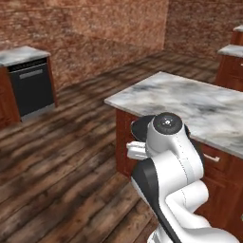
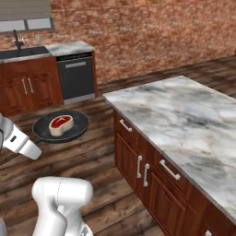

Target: Pick up the pan with the steak in it and place it on the dining table. Then place the steak on the plate.

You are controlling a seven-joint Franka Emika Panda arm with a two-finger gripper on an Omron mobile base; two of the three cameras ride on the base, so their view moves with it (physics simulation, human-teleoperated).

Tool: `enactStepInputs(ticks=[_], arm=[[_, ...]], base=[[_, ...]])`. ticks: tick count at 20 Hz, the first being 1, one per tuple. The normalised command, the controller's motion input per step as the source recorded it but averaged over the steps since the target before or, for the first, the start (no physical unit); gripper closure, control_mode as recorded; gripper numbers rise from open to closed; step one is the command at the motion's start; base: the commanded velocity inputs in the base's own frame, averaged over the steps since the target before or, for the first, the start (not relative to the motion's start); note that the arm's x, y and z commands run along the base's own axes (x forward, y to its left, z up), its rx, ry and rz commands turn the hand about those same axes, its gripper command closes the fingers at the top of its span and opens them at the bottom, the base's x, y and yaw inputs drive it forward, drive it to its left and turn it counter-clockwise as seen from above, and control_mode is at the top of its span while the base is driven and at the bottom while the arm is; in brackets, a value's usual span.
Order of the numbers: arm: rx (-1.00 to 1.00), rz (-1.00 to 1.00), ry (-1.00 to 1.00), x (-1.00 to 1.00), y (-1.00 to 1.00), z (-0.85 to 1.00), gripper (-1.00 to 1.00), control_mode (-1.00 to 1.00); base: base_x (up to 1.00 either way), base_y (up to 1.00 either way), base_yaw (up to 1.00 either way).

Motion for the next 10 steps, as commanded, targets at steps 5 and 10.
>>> enactStepInputs(ticks=[5,10], arm=[[0.0,0.0,0.0,0.0,0.0,0.0,1.0,1.0],[0.0,0.0,0.0,0.0,0.0,0.0,1.0,1.0]], base=[[0.0,-0.01,-0.49],[0.0,0.0,-0.5]])
